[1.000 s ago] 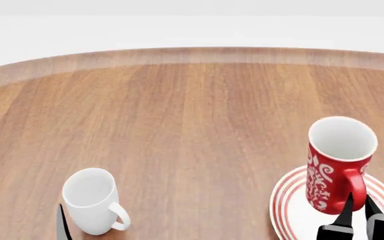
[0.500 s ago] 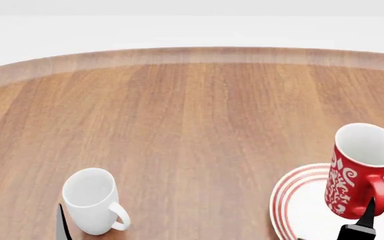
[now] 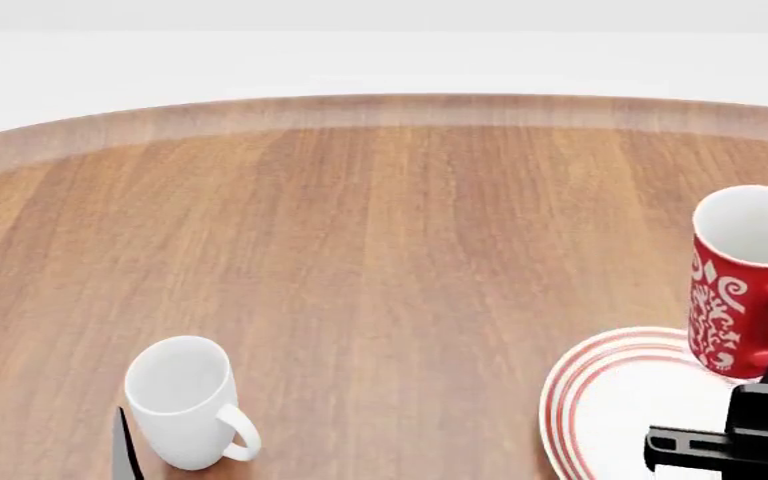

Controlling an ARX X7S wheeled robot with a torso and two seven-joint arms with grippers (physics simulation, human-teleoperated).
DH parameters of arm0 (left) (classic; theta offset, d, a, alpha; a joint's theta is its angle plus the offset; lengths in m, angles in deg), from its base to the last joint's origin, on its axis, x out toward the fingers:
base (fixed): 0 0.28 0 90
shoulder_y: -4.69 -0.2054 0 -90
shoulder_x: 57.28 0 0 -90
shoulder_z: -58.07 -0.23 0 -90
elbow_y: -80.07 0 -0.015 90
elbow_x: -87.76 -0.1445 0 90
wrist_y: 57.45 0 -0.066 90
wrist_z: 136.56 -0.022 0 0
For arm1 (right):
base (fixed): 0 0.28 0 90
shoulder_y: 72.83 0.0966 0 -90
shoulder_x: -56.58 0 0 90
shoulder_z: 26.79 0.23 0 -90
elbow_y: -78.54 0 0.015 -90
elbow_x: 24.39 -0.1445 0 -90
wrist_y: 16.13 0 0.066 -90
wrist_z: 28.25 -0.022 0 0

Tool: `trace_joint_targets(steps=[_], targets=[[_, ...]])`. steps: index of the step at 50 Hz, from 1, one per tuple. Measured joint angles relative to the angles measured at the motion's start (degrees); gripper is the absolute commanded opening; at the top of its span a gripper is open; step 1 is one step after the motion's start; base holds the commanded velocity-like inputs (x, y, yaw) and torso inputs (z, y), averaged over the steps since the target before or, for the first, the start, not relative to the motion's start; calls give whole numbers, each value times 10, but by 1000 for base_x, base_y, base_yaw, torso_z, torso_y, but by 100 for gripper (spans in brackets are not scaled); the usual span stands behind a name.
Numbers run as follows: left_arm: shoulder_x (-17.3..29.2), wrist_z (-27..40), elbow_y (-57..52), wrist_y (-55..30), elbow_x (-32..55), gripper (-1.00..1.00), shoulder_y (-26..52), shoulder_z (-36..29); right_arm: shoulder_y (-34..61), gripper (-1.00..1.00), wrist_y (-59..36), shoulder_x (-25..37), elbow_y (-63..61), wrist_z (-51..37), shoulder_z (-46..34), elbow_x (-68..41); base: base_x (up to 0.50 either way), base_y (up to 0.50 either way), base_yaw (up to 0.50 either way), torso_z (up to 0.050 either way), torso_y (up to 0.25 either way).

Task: Pick up the red mug and put it on the plate

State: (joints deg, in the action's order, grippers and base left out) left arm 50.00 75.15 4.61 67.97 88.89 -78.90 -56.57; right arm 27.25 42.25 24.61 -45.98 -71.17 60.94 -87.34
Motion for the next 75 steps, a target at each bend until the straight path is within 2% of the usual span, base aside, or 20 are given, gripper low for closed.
trace_joint_targets(steps=[19, 35, 47, 58, 75], targets=[[1, 4, 1, 2, -3, 100, 1, -2, 133, -100, -40, 31, 125, 151, -41, -9, 0, 0, 0, 0, 1], [3, 5, 2, 3, -4, 100, 2, -5, 235, -100, -46, 22, 253, 290, -88, 29, 0, 0, 0, 0, 0], [4, 5, 2, 4, -4, 100, 3, -7, 283, -100, -10, -6, 346, 385, -121, 76, 0, 0, 0, 0, 0], [5, 6, 2, 3, -4, 100, 3, -9, 314, -100, 68, -49, 427, 462, -143, 134, 0, 0, 0, 0, 1], [7, 8, 0, 0, -4, 100, 3, -10, 347, -100, 152, -114, 558, 525, -163, 190, 0, 0, 0, 0, 0]])
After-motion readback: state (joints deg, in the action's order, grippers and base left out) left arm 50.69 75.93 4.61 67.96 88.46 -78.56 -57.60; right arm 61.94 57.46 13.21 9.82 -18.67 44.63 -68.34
